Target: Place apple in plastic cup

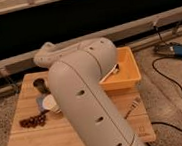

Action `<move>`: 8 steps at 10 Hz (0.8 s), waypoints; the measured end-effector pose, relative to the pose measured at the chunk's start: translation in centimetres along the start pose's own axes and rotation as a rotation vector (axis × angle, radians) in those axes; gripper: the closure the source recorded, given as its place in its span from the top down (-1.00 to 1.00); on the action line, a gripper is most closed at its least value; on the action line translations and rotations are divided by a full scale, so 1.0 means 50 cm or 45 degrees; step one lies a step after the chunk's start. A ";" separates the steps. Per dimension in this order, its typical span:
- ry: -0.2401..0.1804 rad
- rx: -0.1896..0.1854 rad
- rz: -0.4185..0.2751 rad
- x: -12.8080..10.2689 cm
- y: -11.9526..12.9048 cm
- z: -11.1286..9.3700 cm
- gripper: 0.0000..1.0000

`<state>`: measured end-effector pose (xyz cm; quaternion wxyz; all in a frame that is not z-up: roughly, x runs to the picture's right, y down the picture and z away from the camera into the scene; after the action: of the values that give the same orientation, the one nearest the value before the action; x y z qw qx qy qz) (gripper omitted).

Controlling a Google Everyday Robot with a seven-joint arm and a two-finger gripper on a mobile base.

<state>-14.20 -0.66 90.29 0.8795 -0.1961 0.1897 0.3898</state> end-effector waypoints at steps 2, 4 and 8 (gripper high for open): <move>0.001 0.042 0.000 0.004 -0.009 0.002 0.60; -0.016 0.045 0.000 0.002 -0.011 -0.004 0.60; -0.092 0.024 0.010 0.001 -0.024 -0.059 0.60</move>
<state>-13.80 -2.84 87.98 0.8861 -0.1729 0.1622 0.3983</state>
